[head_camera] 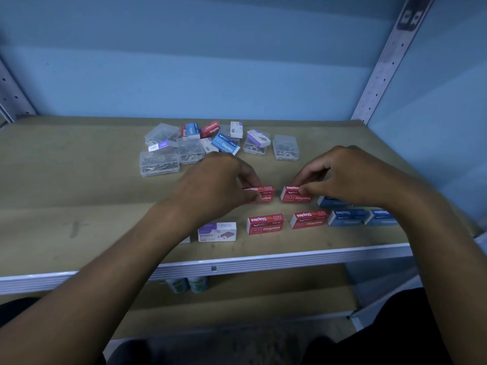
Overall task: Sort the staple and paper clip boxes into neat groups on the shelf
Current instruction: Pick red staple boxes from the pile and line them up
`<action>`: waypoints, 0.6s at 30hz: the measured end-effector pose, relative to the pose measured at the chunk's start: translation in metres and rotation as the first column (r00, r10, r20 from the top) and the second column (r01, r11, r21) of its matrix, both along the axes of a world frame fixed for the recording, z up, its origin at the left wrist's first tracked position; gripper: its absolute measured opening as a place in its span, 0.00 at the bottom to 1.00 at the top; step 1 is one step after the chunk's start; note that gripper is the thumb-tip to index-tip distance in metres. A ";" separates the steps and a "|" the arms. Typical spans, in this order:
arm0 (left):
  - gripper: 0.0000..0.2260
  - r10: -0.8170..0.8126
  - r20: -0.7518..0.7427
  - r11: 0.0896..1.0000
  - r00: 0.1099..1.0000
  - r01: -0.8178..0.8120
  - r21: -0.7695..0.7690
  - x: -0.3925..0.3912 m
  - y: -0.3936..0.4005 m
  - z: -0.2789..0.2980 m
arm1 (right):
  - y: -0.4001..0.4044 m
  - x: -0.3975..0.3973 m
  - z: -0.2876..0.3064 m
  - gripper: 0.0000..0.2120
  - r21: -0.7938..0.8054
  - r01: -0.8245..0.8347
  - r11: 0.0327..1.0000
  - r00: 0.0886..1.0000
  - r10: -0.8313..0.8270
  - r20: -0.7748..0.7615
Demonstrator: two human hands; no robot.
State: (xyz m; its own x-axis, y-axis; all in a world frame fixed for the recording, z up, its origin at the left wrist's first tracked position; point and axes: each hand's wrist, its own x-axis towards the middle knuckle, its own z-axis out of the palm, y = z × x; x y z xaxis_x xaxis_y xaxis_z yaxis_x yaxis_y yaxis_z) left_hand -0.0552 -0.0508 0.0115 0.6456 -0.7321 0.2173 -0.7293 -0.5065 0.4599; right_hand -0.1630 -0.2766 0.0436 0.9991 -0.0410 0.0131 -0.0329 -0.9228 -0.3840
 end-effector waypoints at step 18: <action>0.12 -0.035 -0.010 0.998 0.999 0.035 0.058 -0.005 -0.008 -0.004 | -0.004 -0.002 -0.003 0.05 0.014 0.032 0.999 0.996 -0.031 -0.085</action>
State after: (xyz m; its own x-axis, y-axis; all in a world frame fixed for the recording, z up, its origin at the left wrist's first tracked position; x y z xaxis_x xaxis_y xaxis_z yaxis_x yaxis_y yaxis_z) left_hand -0.0598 -0.0592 0.0071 0.6211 -0.7654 0.1685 -0.7430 -0.5068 0.4371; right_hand -0.1647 -0.2810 0.0401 0.9948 -0.0718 -0.0727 -0.0947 -0.9149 -0.3923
